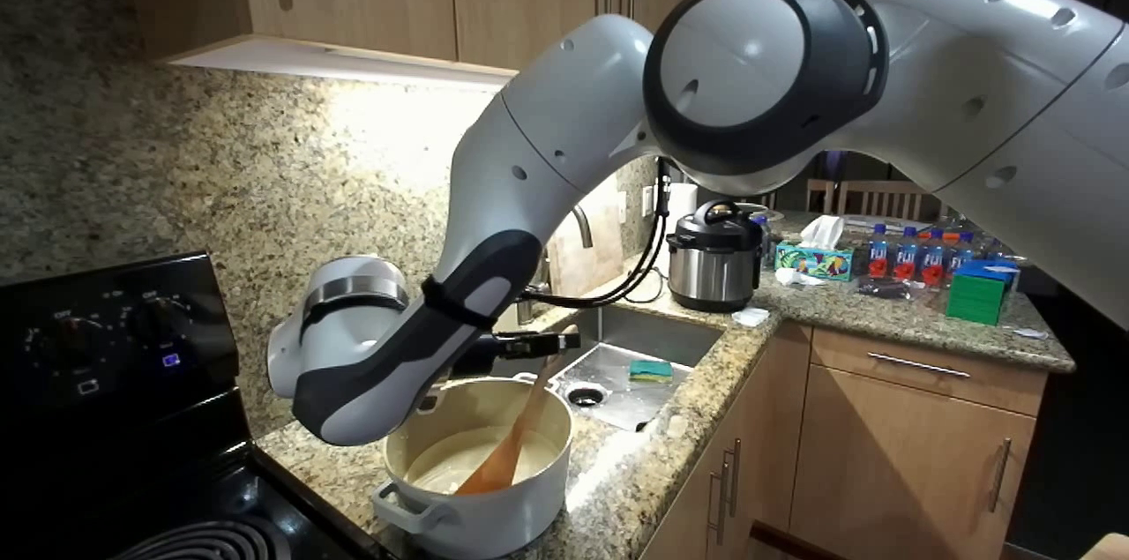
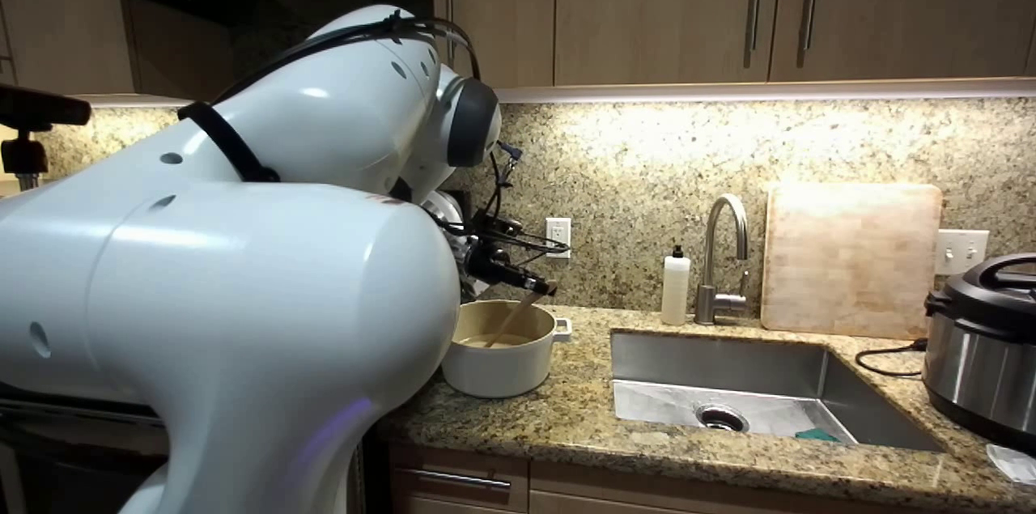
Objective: Use the wooden spoon to stir the water in the pot.
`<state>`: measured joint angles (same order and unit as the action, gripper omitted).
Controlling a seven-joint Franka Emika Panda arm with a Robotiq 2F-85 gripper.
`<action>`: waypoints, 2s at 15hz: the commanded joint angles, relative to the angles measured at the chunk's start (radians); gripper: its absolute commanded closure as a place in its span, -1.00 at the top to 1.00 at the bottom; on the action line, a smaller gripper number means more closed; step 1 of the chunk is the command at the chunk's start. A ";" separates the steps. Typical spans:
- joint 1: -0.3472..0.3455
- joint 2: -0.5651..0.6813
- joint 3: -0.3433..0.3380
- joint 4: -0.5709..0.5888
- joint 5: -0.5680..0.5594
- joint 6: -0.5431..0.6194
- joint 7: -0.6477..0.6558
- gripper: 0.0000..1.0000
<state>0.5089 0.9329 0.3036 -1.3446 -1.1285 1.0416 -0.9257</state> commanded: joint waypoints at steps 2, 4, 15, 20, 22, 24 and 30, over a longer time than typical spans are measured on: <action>-0.034 -0.010 0.020 0.068 0.128 0.060 0.126 -0.82; -0.044 -0.020 0.013 0.081 0.182 0.068 0.189 -0.82; -0.087 -0.131 0.001 -0.009 0.240 0.103 0.419 -0.82; -0.083 -0.193 0.000 -0.105 0.199 0.091 0.340 -0.82; -0.086 -0.203 0.003 -0.128 0.198 0.082 0.322 -0.82; -0.090 -0.199 0.004 -0.129 0.203 0.076 0.300 -0.82; -0.127 -0.143 0.004 -0.074 0.249 0.114 0.250 -0.82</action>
<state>0.4182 0.7908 0.2959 -1.4175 -0.9088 1.1159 -0.6451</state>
